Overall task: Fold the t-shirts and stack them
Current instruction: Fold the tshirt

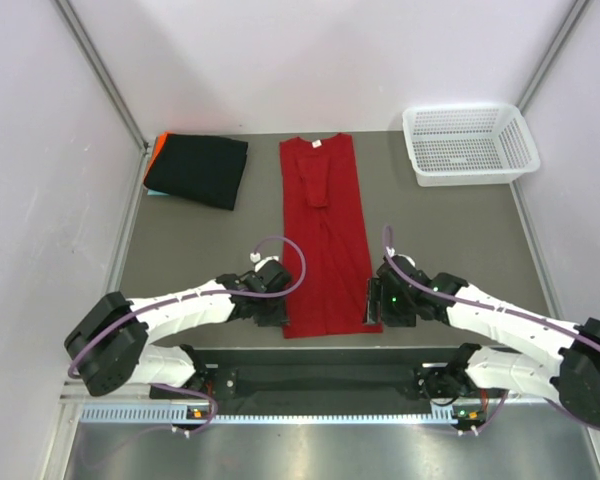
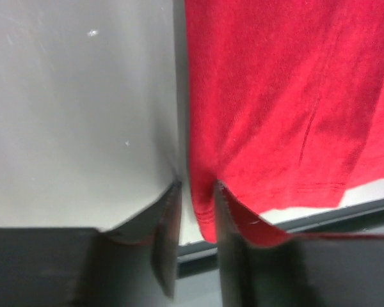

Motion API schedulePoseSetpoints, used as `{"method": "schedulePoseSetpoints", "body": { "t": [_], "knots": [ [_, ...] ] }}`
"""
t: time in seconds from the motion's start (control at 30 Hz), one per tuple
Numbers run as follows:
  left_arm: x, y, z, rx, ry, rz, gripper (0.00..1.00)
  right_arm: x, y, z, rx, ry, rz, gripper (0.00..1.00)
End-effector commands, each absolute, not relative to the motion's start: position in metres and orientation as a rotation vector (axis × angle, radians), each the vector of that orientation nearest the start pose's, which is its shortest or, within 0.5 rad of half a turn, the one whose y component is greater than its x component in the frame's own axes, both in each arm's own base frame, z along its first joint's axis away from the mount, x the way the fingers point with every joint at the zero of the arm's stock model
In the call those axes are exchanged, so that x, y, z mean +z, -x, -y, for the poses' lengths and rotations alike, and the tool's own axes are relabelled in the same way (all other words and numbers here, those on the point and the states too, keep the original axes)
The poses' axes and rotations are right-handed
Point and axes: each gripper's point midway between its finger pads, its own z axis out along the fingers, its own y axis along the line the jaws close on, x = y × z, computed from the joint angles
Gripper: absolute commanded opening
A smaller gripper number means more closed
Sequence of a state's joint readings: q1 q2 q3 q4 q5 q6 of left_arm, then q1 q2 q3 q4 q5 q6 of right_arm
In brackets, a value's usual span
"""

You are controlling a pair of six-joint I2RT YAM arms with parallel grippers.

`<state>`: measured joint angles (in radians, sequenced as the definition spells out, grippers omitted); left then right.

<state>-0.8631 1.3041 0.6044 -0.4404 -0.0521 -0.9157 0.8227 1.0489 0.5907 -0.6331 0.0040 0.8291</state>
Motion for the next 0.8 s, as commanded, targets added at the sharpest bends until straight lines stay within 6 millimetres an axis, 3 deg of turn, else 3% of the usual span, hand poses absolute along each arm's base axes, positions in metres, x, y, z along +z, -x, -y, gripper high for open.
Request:
{"method": "schedulePoseSetpoints", "body": {
  "t": [0.0,0.2,0.47,0.77],
  "knots": [
    [0.023,-0.146,0.199,-0.348,0.049,-2.81,0.36,0.067,-0.146,-0.19,0.451,-0.027,-2.713,0.65],
    [0.037,-0.148,0.205,-0.41,0.017,-2.778,0.42,0.054,-0.15,-0.193,0.406,0.014,-2.74,0.62],
    [0.024,-0.136,0.219,-0.549,0.025,-2.819,0.38,0.033,-0.144,-0.189,0.38,0.024,-2.771,0.56],
    [0.022,-0.134,0.213,-0.526,0.045,-2.82,0.37,0.017,-0.134,-0.176,0.359,-0.009,-2.783,0.5]
  ]
}}
